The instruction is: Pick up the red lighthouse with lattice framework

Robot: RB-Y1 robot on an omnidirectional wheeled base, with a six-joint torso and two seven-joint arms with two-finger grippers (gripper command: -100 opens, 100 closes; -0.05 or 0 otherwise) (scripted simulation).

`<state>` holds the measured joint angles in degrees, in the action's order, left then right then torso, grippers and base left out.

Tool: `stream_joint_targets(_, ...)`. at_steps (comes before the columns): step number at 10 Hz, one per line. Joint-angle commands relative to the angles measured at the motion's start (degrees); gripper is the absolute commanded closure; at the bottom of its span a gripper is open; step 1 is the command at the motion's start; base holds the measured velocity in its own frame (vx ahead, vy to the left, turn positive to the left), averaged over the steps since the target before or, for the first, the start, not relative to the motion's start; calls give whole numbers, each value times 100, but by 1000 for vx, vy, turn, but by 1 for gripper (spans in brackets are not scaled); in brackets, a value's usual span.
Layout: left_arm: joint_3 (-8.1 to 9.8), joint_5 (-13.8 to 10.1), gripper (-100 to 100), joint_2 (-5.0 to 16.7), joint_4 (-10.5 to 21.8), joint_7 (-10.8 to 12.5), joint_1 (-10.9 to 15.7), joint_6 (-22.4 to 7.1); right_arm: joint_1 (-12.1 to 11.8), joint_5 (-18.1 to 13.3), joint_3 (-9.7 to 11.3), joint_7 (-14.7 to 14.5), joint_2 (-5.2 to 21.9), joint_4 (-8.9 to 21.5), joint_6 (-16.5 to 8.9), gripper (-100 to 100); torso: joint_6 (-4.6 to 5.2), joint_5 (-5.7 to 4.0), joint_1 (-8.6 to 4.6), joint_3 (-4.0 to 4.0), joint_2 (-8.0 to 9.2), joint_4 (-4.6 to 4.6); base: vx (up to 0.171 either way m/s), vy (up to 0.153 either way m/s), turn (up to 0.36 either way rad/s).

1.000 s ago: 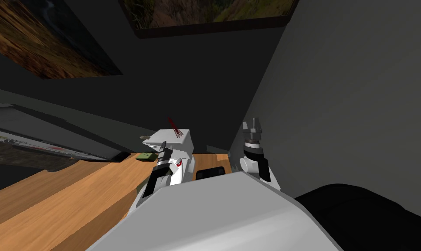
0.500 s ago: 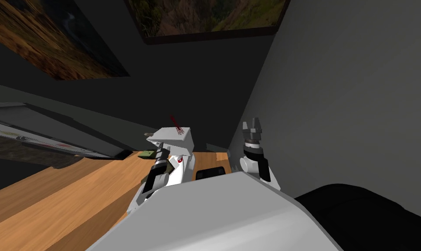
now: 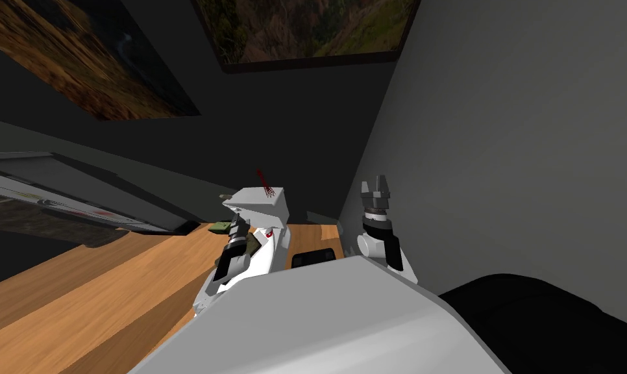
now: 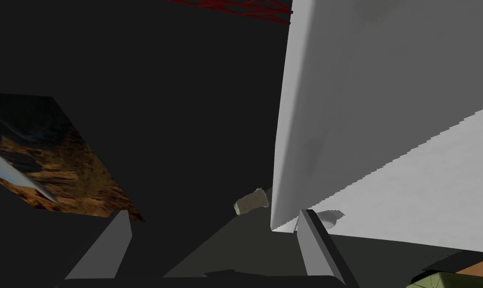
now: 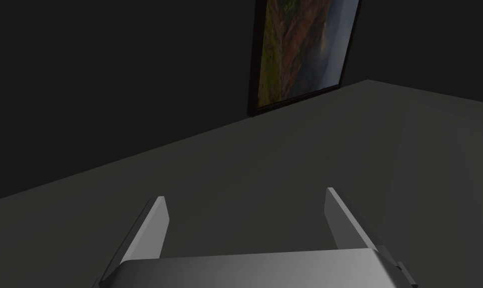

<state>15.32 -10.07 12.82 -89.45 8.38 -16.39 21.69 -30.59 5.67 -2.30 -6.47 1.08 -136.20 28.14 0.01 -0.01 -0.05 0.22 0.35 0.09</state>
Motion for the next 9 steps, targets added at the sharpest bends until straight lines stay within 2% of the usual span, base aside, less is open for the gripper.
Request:
stream_joint_targets(1,28,-19,-100,19,208,12,55,15,0,0,0,0,0,0,0,0,0,0,0,0,0,0,-34,-5,1)
stream_joint_targets(2,205,-134,-100,49,443,35,340,57,-1,0,0,0,0,0,0,0,0,0,2,-9,-17,-3,-57,-8,3)
stream_joint_targets(3,205,-134,-100,49,595,35,340,57,0,0,0,0,0,0,0,0,1,0,1,-10,-16,-4,-64,-9,-2)
stream_joint_targets(4,205,-134,-100,49,610,35,340,57,0,0,0,0,0,0,0,0,0,0,1,-8,-14,-3,-32,-7,2)
stream_joint_targets(5,383,-259,-100,74,832,55,589,105,-1,0,0,0,0,0,0,0,0,0,1,-12,-22,-4,-69,-6,2)
stream_joint_targets(7,383,-259,-100,74,1015,55,644,105,0,0,0,0,0,0,0,0,0,0,1,-7,-13,-3,-50,-7,-1)
stream_joint_targets(8,561,-392,-100,92,1217,73,890,157,-1,0,0,0,0,0,0,0,0,0,1,-12,-22,-4,-58,-9,-2)
stream_joint_targets(9,561,-392,-100,92,1399,73,968,157,0,0,0,0,0,0,0,0,1,0,1,-11,-18,-4,-62,-8,-4)
